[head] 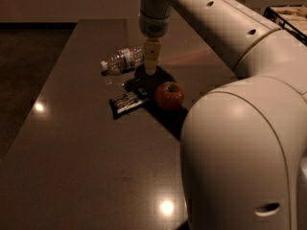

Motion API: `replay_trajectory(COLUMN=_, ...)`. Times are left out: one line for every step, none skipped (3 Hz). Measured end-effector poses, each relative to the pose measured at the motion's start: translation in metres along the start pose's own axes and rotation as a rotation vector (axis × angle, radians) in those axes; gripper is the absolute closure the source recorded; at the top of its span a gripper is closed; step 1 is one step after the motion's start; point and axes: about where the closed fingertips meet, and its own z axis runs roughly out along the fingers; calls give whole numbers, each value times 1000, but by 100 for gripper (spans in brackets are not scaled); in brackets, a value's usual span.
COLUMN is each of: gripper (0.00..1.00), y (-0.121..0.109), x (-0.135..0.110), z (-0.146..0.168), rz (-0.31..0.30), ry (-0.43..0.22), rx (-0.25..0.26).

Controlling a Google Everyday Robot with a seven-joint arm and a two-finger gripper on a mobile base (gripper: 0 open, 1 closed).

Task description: Pick water bottle

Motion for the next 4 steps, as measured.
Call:
replay_trajectory(gripper=0, y=-6, x=-1, z=9, rz=-1, ry=24, rx=-8)
replay_trajectory(gripper=0, y=-9, x=-5, z=17, rz=-8, ry=43, rx=-14)
replay_trajectory(gripper=0, y=-8, x=-11, z=25, rz=-29, ry=50, rx=-26)
replay_trajectory(gripper=20, y=-5, x=-19, z=32, rz=-57, ry=56, rx=-44)
